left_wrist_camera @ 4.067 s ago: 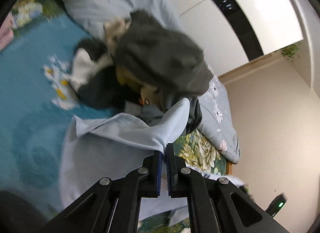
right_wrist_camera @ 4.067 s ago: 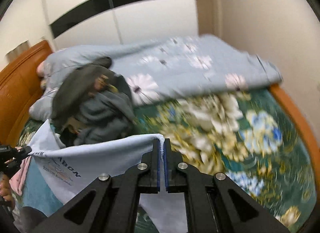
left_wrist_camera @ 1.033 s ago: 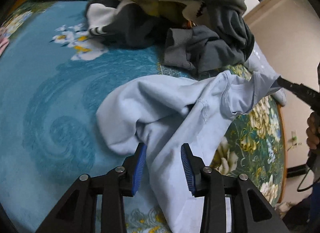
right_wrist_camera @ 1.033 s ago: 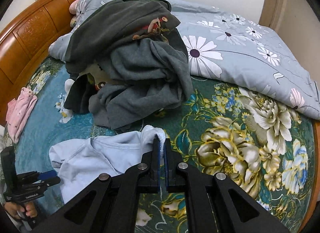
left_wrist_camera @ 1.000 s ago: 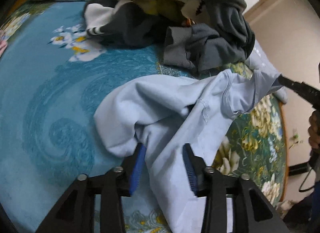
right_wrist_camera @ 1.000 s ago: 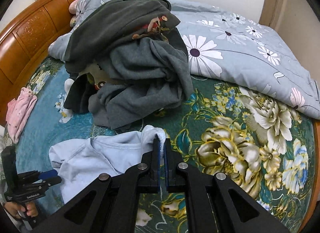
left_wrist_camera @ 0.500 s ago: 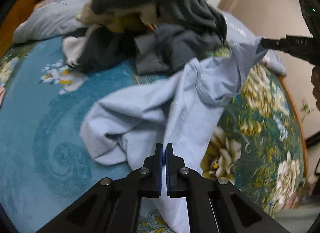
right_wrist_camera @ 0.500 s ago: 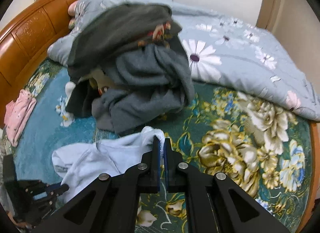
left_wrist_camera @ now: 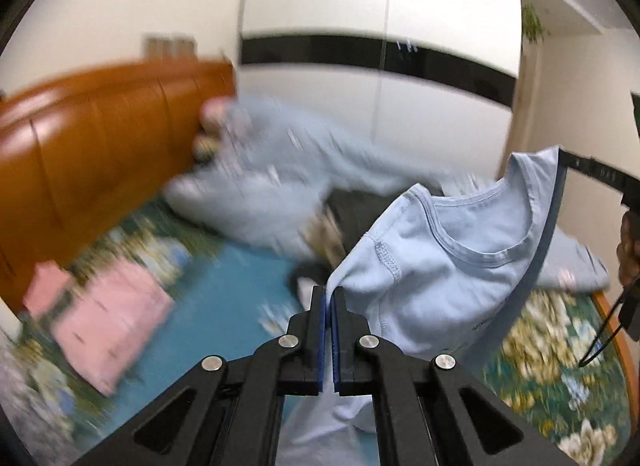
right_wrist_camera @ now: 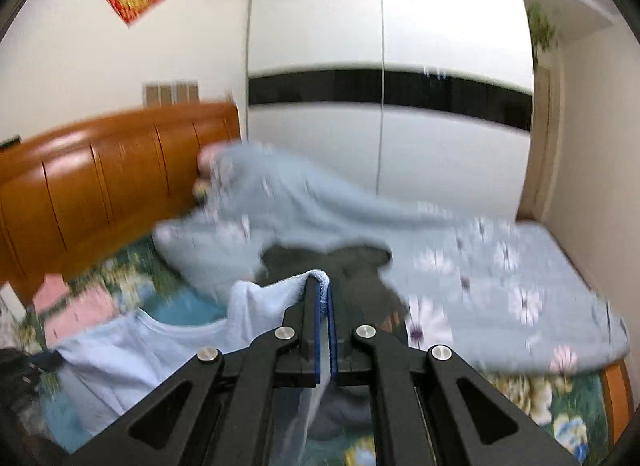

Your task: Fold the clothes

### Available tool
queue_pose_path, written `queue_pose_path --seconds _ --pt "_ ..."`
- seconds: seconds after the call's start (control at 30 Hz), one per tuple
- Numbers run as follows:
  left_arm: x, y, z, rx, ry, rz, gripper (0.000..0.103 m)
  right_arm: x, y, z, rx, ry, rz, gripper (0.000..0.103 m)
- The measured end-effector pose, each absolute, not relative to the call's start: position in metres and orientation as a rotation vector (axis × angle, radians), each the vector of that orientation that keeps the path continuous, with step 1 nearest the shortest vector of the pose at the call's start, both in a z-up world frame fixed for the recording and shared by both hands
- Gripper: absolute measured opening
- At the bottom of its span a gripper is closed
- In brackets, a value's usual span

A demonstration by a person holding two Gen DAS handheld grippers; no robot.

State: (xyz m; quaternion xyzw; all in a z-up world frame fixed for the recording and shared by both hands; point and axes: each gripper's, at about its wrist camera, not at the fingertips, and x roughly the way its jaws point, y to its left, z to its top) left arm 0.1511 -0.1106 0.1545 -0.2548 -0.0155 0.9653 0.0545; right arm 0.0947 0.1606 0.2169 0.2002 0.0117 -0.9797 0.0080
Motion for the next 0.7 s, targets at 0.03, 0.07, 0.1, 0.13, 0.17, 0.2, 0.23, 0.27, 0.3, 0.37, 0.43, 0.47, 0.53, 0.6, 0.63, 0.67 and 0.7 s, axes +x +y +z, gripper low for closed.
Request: queue_pose_path --seconds 0.03,0.07,0.1,0.13,0.17,0.2,0.23,0.27,0.3,0.37,0.43,0.47,0.53,0.6,0.63,0.67,0.7 --pt "0.158 -0.117 0.17 -0.728 -0.018 2.96 0.003 0.096 0.153 0.234 0.566 0.032 -3.069 0.003" --pt "0.165 -0.122 0.185 -0.681 0.01 2.987 0.003 0.097 0.148 0.247 0.525 0.028 -3.076 0.003" --pt "0.173 -0.127 0.196 -0.641 0.025 3.004 0.003 0.099 0.143 0.26 0.484 0.025 -3.082 0.003" --pt "0.182 -0.132 0.205 -0.607 0.029 3.013 0.003 0.102 0.138 0.273 0.444 0.024 -3.093 0.003" --pt "0.188 -0.135 0.211 -0.594 0.03 3.019 0.003 0.105 0.136 0.28 0.412 0.011 -3.091 0.003" --pt "0.192 -0.135 0.215 -0.595 0.035 3.024 0.003 0.108 0.135 0.287 0.381 -0.001 -3.09 0.003" --pt "0.198 -0.133 0.216 -0.585 0.045 3.019 0.003 0.114 0.135 0.291 0.352 -0.012 -3.088 0.003" --pt "0.203 -0.129 0.217 -0.573 0.056 3.011 0.003 0.118 0.136 0.291 0.35 -0.01 -3.093 0.003" --pt "0.209 -0.126 0.218 -0.561 0.067 3.003 0.003 0.12 0.139 0.289 0.36 -0.006 -3.097 0.003" --pt "0.224 -0.116 0.214 -0.546 0.066 2.965 0.003 0.126 0.147 0.28 0.41 0.018 -3.114 0.003" --pt "0.238 -0.106 0.211 -0.54 0.05 2.922 0.003 0.138 0.161 0.271 0.432 0.044 -3.156 0.003" --pt "0.244 -0.102 0.21 -0.542 0.033 2.899 0.003 0.143 0.168 0.27 0.431 0.052 -3.178 0.003" --pt "0.253 -0.097 0.217 -0.567 -0.054 2.836 0.003 0.156 0.183 0.273 0.42 0.069 -3.226 0.003" --pt "0.262 -0.093 0.224 -0.592 -0.143 2.769 0.003 0.164 0.194 0.287 0.377 0.086 -3.253 0.003" --pt "0.266 -0.094 0.227 -0.592 -0.177 2.742 0.003 0.167 0.196 0.3 0.338 0.109 -3.26 0.003" --pt "0.269 -0.095 0.231 -0.589 -0.209 2.716 0.003 0.169 0.198 0.312 0.3 0.133 -3.266 0.003" --pt "0.273 -0.096 0.235 -0.585 -0.241 2.69 0.003 0.163 0.191 0.319 0.286 0.167 -3.251 0.003"
